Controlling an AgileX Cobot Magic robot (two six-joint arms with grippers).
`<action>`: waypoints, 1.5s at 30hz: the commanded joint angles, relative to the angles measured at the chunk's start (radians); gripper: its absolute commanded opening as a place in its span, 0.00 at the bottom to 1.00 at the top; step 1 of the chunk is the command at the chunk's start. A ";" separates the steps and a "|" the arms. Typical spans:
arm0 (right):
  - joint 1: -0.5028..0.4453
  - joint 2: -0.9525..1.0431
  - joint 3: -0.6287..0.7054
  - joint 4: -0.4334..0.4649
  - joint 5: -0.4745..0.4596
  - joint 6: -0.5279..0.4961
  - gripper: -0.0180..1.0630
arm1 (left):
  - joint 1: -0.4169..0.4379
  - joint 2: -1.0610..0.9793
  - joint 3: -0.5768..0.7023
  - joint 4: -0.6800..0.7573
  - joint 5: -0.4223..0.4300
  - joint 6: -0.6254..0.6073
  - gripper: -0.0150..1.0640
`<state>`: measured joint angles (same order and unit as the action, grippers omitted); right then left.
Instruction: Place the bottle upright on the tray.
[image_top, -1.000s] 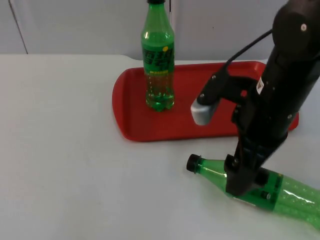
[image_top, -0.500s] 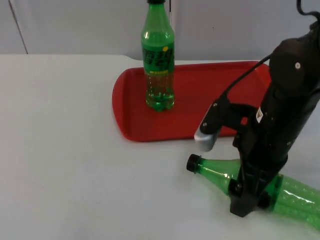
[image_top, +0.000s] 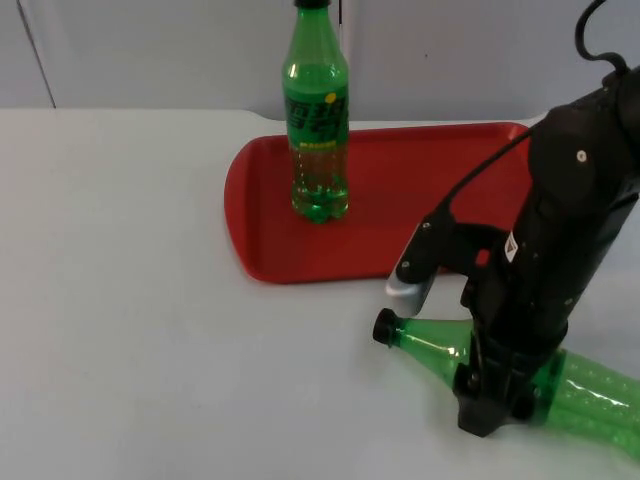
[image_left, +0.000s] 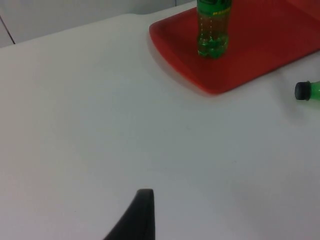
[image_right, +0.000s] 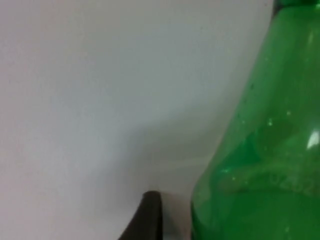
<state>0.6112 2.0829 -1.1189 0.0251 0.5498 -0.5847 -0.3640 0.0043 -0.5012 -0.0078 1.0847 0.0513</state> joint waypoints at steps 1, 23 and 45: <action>0.005 0.021 0.003 0.004 -0.001 -0.002 0.73 | 0.004 -0.004 0.005 0.002 -0.009 -0.005 0.99; 0.005 0.021 0.003 0.006 -0.017 -0.002 0.02 | 0.004 -0.004 0.005 0.002 -0.009 -0.005 0.99; 0.005 -0.214 0.003 0.059 -0.042 0.020 0.02 | 0.004 -0.004 0.005 0.002 -0.009 -0.005 0.99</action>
<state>0.6112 1.9052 -1.1189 0.0723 0.5080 -0.5641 -0.3640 0.0043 -0.5012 -0.0078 1.0847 0.0513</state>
